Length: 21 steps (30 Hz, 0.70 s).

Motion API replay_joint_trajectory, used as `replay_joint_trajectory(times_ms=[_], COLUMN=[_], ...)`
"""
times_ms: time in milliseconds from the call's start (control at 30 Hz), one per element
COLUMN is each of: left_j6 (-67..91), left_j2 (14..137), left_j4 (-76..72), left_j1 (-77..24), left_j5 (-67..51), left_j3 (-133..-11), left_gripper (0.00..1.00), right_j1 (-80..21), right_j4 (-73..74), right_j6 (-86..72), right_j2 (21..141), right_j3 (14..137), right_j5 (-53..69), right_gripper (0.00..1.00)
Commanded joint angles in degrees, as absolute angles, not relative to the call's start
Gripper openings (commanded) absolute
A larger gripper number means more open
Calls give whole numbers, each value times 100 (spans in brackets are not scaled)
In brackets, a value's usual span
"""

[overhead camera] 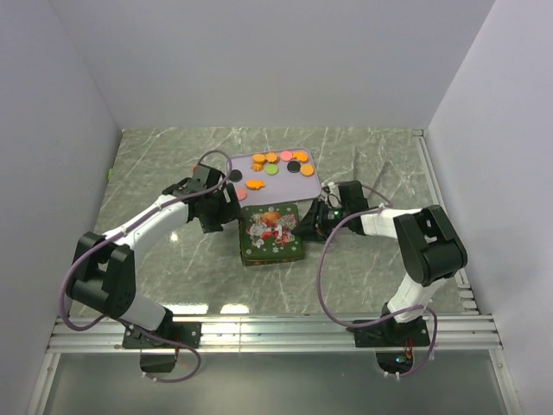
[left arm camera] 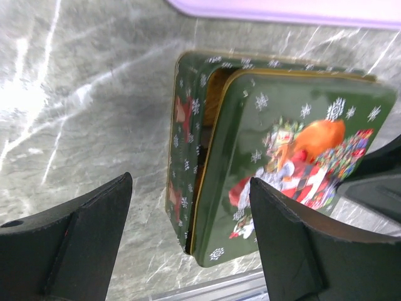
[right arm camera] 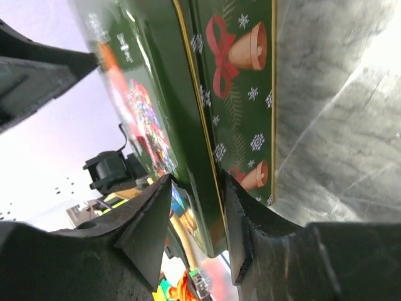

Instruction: Pack the cookies

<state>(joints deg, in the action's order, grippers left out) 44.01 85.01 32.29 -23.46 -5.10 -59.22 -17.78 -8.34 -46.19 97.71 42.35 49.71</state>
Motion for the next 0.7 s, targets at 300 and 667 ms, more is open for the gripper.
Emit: replay_joint_trajectory(times_ms=[300,667], left_j6=[4272,4298], left_j2=[8464,8718], left_j4=[2593,2286], left_j1=[-2338,-2338], left_j5=[-1090,-1336], left_j3=[-5642,-5546], left_gripper=[81,80], right_j1=[-2030,-2434], right_j4=[-194,922], right_j6=[-4289,-3911], right_j2=[10107,10134], right_j3=[5018,5818], right_j5=[4606,4035], right_gripper=[61,61])
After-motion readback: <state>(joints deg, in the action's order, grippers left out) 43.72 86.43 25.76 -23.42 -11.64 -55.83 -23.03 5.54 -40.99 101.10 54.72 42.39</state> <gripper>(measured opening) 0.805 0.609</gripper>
